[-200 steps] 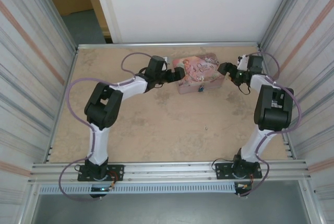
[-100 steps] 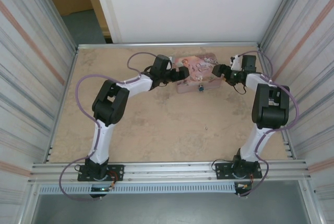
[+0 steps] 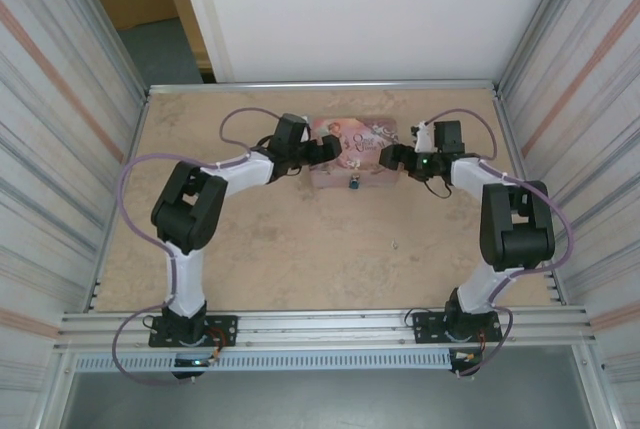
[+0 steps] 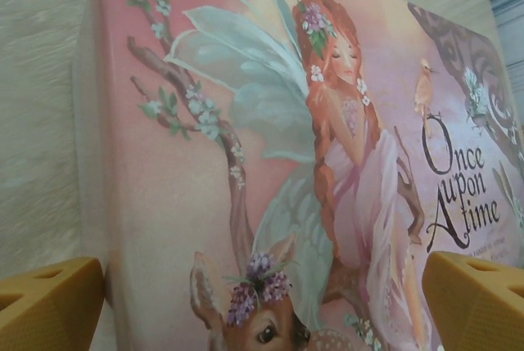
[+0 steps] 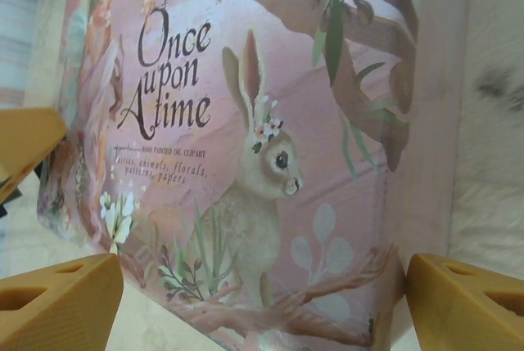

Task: Unlock a padlock with a key

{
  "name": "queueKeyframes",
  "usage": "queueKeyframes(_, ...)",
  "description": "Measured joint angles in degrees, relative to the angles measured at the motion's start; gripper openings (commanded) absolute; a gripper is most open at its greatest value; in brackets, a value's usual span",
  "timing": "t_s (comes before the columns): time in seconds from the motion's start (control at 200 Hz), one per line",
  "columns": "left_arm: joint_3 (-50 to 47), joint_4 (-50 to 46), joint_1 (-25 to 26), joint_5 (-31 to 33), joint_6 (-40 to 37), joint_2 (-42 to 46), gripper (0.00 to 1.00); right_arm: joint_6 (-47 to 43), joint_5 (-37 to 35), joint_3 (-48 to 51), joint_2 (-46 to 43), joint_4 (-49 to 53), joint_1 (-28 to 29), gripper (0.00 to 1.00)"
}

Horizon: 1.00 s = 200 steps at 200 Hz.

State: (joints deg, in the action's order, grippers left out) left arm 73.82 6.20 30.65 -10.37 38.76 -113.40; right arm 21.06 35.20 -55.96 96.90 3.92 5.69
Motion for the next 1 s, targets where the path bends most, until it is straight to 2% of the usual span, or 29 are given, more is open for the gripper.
queueKeyframes(0.195,-4.63,0.0,-1.81,1.44,-0.42,3.61,0.99,2.51,-2.1,3.65,-3.39,-0.63,6.05,0.88)
queueKeyframes(0.456,-5.18,0.07,-4.07,1.64,-1.29,4.04,0.99,5.81,-5.42,5.6,-4.92,-0.98,12.35,0.9)
queueKeyframes(0.546,-5.16,0.04,-4.33,1.53,-1.53,4.04,0.99,7.04,-6.1,5.62,-4.94,-0.79,13.0,0.92)
queueKeyframes(0.631,-5.16,0.0,-4.42,1.11,-1.7,4.04,0.99,7.74,-7.19,5.62,-5.18,-0.61,13.33,1.0)
queueKeyframes(0.837,-5.49,0.02,-4.83,-0.94,-2.05,4.74,0.99,8.26,-10.99,5.64,-8.72,2.45,13.09,0.99)
queueKeyframes(1.002,-8.0,-0.42,-6.71,-1.14,-3.45,10.54,0.99,7.39,-15.19,5.64,-15.32,8.81,11.17,0.99)
